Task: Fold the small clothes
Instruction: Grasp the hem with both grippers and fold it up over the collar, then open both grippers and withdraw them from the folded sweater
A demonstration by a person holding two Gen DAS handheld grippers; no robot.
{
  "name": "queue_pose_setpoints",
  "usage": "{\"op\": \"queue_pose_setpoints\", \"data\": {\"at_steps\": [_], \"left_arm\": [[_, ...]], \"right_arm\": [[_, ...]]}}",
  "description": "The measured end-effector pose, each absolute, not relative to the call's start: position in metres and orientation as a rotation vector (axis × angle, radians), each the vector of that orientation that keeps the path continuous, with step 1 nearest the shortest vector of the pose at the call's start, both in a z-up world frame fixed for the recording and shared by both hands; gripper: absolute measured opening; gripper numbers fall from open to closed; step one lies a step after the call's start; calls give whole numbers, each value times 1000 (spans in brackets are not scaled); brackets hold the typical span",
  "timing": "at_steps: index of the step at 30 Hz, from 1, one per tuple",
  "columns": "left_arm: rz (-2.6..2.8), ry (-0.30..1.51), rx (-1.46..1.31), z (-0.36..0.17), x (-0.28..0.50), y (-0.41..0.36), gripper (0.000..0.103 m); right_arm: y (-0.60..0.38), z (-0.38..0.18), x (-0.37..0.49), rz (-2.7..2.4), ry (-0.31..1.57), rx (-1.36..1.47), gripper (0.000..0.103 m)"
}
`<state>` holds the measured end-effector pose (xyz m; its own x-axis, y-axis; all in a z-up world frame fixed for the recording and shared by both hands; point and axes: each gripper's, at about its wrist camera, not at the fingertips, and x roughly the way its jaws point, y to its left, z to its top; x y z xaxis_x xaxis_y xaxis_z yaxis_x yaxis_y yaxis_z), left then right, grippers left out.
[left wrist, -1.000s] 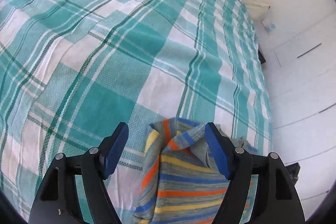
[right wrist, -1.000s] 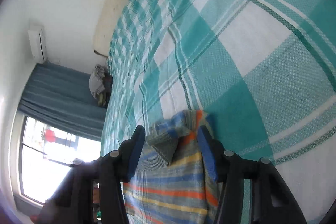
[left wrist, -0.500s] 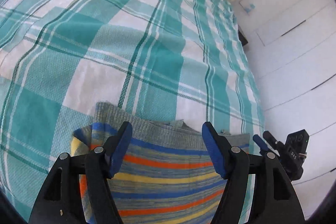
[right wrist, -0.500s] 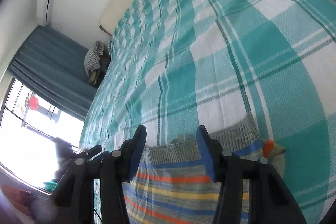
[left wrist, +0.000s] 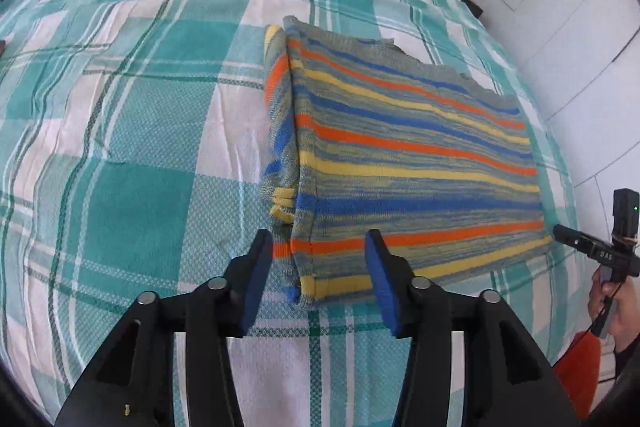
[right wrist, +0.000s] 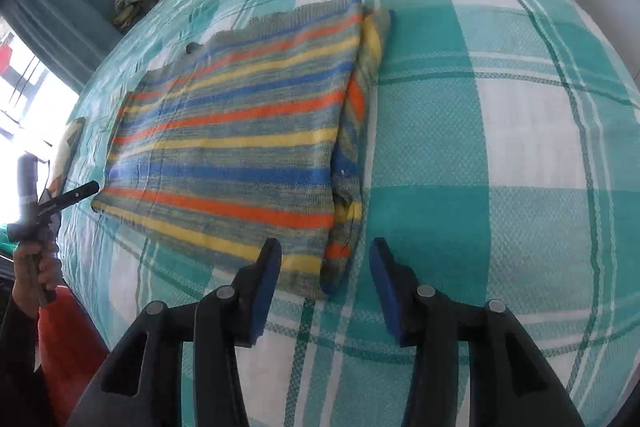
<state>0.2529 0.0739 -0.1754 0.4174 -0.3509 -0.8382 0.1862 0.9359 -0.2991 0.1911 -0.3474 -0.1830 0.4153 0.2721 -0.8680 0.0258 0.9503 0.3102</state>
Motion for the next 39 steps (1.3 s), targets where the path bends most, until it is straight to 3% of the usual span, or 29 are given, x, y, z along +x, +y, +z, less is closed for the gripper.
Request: {"op": "queue_pose_setpoints", "data": {"at_steps": [1,4,11,26,33,39], "left_arm": [[-318,1060,-162,-168,242,73,86],[-270,1020,-111,-159,214,64,87],[-154,981,15,-163,178,48,87],[-139,954,123,-158,156,23,87],[-394,942,306,-174,132,-79,87],[-629,861,412,-184,161,-200,87]], "right_arm": [[-348,-176,182,164,1094,312,55],[-343,-167,155,121,1036,324,65],[-318,-195,114,-5,1020,246,65],[-310,-195,81,-32,994,237,70],[-348,-175,105,-22,968,241,70],[-386,-157,157,49,948,295,70]]}}
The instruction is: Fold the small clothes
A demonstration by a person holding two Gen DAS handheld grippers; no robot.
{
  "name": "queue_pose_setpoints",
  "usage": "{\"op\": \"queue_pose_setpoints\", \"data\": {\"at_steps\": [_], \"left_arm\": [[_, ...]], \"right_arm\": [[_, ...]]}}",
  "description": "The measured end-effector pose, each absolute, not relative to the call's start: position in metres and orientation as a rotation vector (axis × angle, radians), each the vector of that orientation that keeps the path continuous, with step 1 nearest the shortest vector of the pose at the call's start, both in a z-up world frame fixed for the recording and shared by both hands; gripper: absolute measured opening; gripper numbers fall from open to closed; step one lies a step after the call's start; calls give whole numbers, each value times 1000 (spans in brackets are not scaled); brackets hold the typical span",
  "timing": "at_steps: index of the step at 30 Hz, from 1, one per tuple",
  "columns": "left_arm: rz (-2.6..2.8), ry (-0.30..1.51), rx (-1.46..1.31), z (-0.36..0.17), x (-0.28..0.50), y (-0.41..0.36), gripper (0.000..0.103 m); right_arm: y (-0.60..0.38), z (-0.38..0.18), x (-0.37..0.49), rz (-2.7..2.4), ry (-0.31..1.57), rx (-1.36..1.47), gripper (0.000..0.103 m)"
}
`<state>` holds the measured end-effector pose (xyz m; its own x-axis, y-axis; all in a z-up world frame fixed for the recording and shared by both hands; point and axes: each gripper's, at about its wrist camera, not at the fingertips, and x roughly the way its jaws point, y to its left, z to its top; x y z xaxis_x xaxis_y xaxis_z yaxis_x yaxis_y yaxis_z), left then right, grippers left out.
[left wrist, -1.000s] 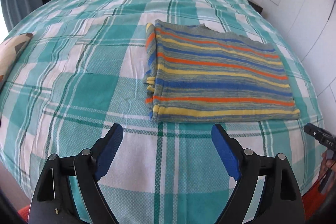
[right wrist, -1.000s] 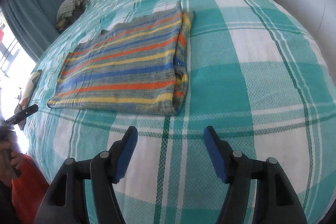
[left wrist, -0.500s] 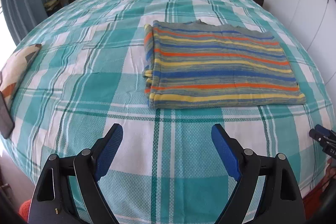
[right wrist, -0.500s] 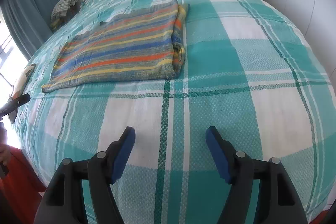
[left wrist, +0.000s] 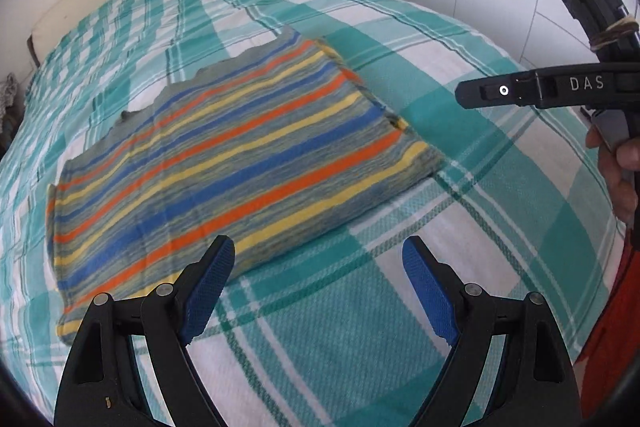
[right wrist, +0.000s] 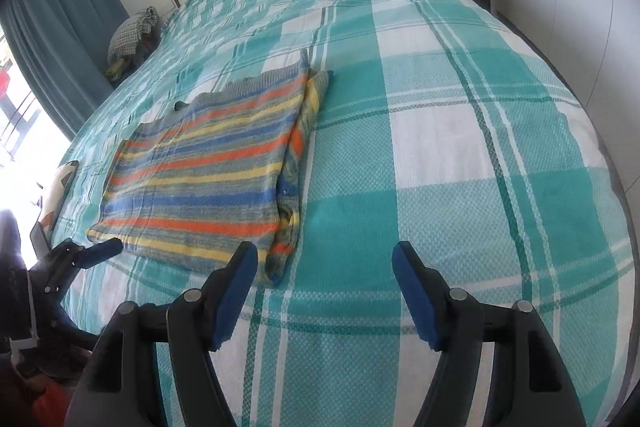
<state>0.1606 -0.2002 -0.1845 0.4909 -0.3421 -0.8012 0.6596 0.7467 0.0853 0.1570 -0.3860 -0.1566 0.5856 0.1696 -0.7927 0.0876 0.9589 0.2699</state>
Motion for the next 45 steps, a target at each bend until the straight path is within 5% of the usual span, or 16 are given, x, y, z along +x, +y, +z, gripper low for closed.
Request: {"op": "queue_pose_setpoints", "data": {"at_steps": [5,6,7,9,13,14,15,24,32,33,36,37,43,45], "left_arm": [[-725,827,492,-217,181,-266,80],[-749,802,484,-217,181,-270,68],[-778,800,465,-216,182,-271,42],[-749,794,445,-212,186,-270,11],[-762,806,316,-202,191,-252,9],[-760,794,294,-196,189,-246,9],[-754,783,264,-190,187,-237,9],[-511,770,-165,-133,202,-45,9],[-258,878,-273,-180,221,58,9],[-240,902,-279,-189,226,63,10],[-187,965,-259,-203,224,71,29],[-175,963,-267,-200,219,78,41],[-193,848,-291,-166,203,86,80],[-185,839,-259,-165,208,80,82]], "right_arm": [[-414,-160,231,205,1025,416,71],[-417,-164,246,223,1049,433,71],[-419,-169,261,237,1067,440,71],[-419,-181,291,251,1100,449,71],[-414,-207,349,264,1124,594,66],[-409,-207,359,262,1114,603,51],[-401,-205,369,229,1116,579,7],[-247,-114,404,441,977,434,8],[-89,-158,439,549,1079,347,9],[-78,-169,442,577,1099,370,15],[-66,-199,443,651,1167,511,48],[-66,-200,438,648,1160,537,52],[-94,-152,381,654,1031,355,52],[-106,-139,346,676,1000,282,51]]}}
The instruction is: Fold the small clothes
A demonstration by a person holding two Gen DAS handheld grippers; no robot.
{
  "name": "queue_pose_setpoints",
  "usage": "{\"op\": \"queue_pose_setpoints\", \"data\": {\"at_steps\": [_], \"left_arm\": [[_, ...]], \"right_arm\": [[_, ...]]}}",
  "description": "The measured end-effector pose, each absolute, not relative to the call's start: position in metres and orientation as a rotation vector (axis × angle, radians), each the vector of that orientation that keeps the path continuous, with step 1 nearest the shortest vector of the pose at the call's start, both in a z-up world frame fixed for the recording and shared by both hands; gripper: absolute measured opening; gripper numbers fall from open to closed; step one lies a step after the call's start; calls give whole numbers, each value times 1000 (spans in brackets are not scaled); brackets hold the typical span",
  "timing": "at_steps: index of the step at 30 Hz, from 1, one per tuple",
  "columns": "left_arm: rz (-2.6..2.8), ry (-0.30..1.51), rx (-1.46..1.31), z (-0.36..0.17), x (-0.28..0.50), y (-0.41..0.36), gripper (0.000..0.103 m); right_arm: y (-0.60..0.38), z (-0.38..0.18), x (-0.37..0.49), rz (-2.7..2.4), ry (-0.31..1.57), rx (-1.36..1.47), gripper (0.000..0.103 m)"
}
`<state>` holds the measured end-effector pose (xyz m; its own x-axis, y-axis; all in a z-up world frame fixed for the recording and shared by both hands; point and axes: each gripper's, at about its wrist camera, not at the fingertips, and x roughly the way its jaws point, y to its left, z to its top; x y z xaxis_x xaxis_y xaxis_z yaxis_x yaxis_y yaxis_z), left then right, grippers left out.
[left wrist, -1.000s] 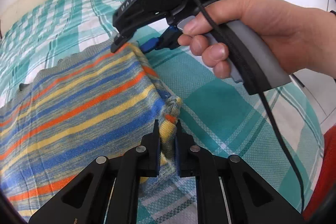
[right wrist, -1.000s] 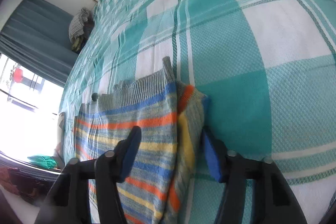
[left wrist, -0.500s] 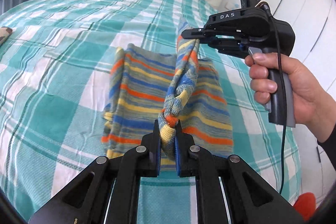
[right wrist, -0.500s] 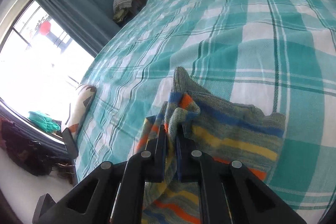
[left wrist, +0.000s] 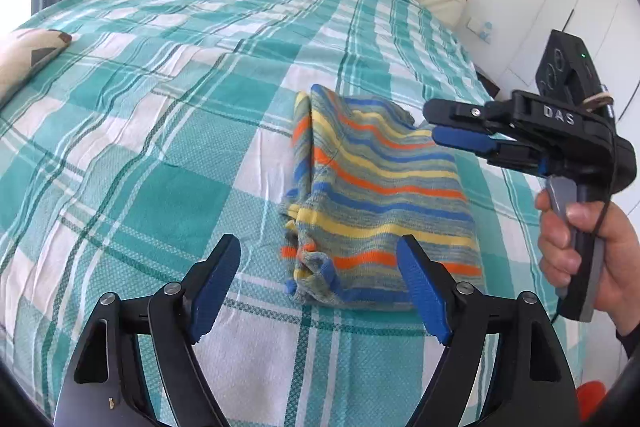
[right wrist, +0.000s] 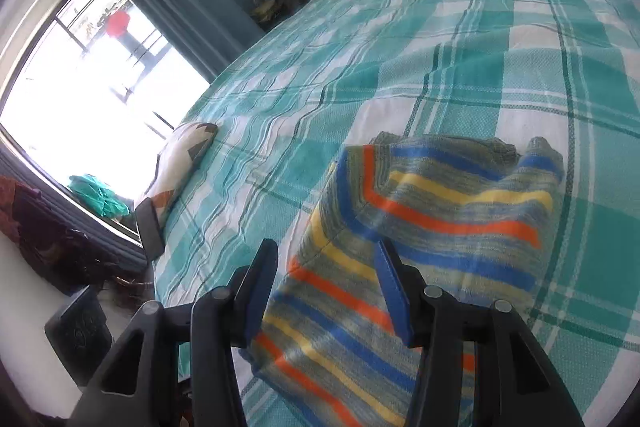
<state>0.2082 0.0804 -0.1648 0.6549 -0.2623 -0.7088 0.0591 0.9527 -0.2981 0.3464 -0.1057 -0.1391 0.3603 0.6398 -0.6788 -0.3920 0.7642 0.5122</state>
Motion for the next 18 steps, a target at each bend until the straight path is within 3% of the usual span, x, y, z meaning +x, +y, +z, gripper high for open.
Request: {"op": "queue_pose_setpoints", "data": {"at_steps": [2,4,5,7,8,11,13,18], "left_arm": [[-153,879,-219,-178,221,75,81],[-102,971,-168,-203,238,73,61],[-93,1014,-164,-214,243,74,61],[-100,1009,-199,-214,240,80,62],[-95,1013,-209,-209,237,83,63],[-88,999,-233,-190,215,91,78],[-97,985,-216,-182,195,92,87],[-98,973,-135,-190,160,81,93]], "right_arm": [[-115,-140,312,697,994,245,52],[-118,-161,283,683,1027,207,54],[-116,-180,273,666,1078,189,55],[-114,-214,257,606,1156,134,55],[-116,-215,246,593,1109,117,55],[-125,-194,222,538,1037,152,56],[-134,-178,203,474,985,147,71],[-151,-166,162,231,935,13,74]]}}
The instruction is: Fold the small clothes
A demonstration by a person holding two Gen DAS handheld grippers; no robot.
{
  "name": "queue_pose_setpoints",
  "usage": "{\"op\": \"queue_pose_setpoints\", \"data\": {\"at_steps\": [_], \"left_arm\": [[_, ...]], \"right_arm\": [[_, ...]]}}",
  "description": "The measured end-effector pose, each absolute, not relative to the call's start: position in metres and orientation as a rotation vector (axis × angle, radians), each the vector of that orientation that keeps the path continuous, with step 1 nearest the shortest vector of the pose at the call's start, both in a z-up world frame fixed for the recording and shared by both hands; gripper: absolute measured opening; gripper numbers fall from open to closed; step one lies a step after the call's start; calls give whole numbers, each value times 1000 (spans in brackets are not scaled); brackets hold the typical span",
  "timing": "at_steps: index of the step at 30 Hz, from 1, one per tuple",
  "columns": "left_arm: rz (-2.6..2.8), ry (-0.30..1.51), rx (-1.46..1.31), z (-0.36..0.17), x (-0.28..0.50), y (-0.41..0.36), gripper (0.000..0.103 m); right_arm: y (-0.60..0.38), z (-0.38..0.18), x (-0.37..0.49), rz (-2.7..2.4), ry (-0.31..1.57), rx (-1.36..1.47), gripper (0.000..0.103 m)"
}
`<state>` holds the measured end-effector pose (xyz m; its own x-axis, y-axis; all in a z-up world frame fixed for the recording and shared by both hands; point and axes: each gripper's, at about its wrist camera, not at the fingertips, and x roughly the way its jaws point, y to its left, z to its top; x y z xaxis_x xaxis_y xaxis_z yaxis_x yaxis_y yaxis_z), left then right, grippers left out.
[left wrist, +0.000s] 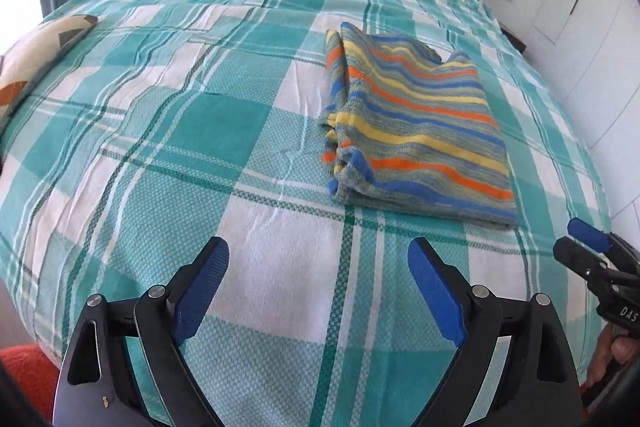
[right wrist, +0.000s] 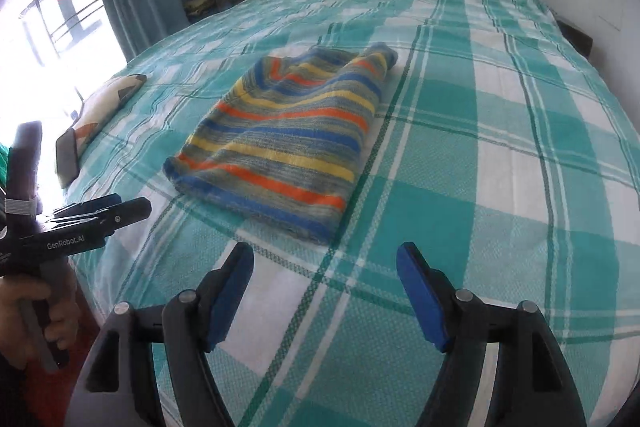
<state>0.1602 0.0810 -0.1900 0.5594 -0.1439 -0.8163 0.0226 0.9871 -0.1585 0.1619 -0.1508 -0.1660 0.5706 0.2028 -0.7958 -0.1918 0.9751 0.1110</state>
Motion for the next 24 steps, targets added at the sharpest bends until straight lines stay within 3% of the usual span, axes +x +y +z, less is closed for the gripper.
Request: {"op": "queue_pose_setpoints", "data": {"at_steps": [7,15,24], "left_arm": [[-93,1048,41,-225,155,51,102],[-87,1056,66,-233,158,47,103],[-83,1046,93,-236,158,44,103]], "right_arm": [[-162,-217,141,62,1060,-42,85],[-155,-226,135,10,1049,-111,102],[-152,-230,135,-1,1047,-127,103]]}}
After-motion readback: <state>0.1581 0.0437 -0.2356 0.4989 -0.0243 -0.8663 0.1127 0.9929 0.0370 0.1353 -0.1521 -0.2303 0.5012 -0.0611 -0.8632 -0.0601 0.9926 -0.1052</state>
